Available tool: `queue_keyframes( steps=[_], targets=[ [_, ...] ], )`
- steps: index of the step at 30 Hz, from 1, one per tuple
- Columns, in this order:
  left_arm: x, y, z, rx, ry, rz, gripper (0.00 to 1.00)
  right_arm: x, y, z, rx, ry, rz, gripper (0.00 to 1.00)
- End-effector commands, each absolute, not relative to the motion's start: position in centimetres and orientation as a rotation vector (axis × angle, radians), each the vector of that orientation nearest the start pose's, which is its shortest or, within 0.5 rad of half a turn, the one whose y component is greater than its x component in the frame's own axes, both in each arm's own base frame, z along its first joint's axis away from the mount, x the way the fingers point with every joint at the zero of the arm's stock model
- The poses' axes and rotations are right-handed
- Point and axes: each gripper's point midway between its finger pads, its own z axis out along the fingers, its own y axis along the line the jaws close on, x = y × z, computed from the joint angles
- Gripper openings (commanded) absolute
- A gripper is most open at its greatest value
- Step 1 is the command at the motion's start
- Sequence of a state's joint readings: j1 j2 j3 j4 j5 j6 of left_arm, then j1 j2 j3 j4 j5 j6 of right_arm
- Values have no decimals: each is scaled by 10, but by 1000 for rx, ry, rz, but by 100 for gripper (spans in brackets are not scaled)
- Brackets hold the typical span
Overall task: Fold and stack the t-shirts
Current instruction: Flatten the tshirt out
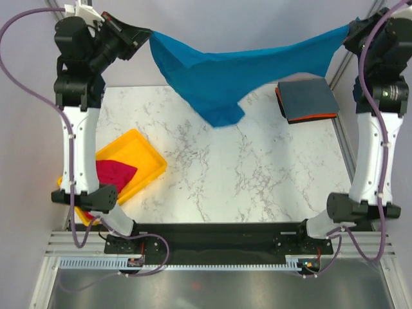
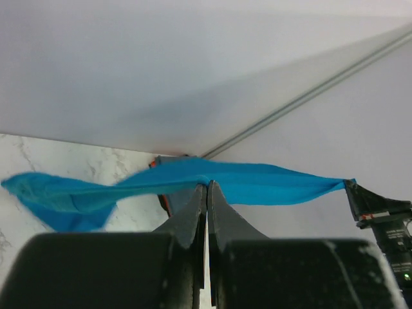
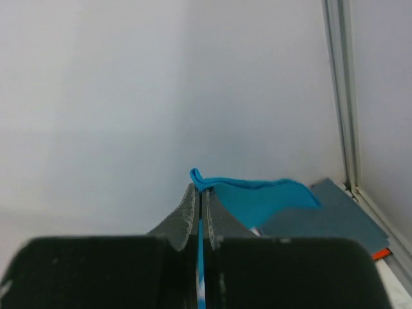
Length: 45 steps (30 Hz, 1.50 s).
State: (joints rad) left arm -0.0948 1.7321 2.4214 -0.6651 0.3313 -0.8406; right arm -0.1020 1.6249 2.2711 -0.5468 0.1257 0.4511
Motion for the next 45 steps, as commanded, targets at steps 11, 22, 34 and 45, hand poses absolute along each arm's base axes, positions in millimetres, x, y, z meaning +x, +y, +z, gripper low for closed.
queue_keyframes(
  steps=[11, 22, 34, 45],
  targets=[
    [255, -147, 382, -267, 1731, -1182, 2, 356, -52, 391, 454, 1660, 11, 0],
    [162, -153, 177, -361, 2113, -1246, 2, 243, -58, 174, 859, 2124, -132, 0],
    [171, -156, 162, -373, 2276, -1208, 2, 217, -61, 195, 1118, 2022, -120, 0],
    [215, -167, 197, -313, 2256, -1199, 2, 233, -54, 164, 1112, 2037, -59, 0]
  ],
)
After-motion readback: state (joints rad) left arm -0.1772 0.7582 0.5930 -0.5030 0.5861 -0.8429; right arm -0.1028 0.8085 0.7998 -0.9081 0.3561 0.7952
